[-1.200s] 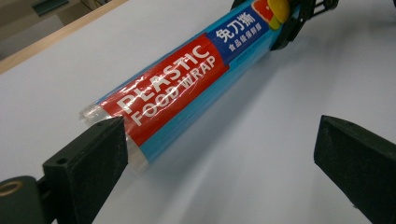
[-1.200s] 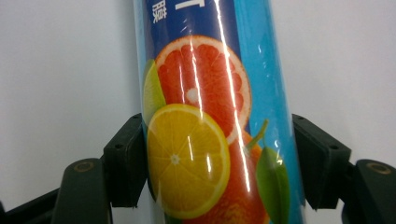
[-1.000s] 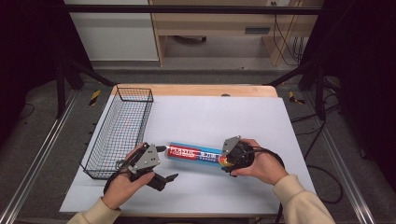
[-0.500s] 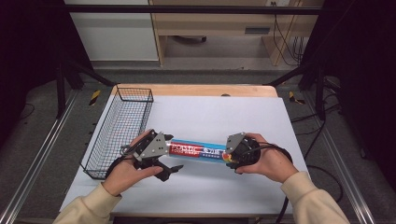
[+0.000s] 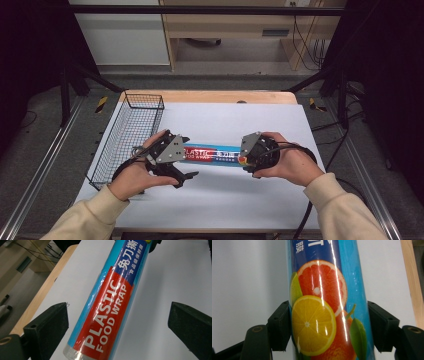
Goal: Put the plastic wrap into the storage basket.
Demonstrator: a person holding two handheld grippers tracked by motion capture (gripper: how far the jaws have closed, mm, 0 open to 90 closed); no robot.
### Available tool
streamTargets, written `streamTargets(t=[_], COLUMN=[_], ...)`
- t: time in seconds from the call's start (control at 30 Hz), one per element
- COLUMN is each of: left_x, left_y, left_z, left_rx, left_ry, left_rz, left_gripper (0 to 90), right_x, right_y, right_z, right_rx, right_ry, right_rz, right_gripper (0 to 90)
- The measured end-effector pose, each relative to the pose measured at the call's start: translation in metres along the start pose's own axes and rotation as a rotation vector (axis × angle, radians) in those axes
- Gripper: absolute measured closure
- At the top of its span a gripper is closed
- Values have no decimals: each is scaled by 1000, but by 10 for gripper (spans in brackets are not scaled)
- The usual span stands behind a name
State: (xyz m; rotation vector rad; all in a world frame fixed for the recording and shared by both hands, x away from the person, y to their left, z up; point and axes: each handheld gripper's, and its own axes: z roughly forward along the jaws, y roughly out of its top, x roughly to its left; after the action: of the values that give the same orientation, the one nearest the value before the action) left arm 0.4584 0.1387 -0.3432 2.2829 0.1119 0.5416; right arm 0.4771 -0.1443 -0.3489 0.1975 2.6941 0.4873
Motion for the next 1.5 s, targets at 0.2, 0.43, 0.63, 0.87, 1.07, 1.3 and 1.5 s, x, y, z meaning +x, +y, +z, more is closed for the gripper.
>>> streamTargets(t=[0.2, 0.43, 0.63, 0.87, 1.07, 1.3, 1.5], left_x=[5, 5, 7, 12, 15, 17, 15], left_y=[4, 5, 2, 9, 13, 18, 21], left_z=[3, 13, 22, 26, 31, 36, 38], left_rx=[18, 59, 104, 136, 199, 237, 248], left_ry=[6, -32, -43, -56, -72, -72, -78], left_rz=[17, 34, 63, 78, 106, 114, 133], left_gripper=[42, 67, 121, 145, 179, 235, 258], right_x=[2, 2, 1, 4, 3, 3, 3], right_y=[11, 21, 26, 30, 29, 29, 34], right_z=[-4, -3, -6, -12, -16, -17, -17], right_rx=[18, 17, -3, -22, -40, -43, -41], right_ry=[4, 27, 35, 27, 20, 5, 11], right_rz=[-28, -48, -40, -59, -52, -52, -64], right_gripper=[303, 303, 305, 306, 306, 307, 308])
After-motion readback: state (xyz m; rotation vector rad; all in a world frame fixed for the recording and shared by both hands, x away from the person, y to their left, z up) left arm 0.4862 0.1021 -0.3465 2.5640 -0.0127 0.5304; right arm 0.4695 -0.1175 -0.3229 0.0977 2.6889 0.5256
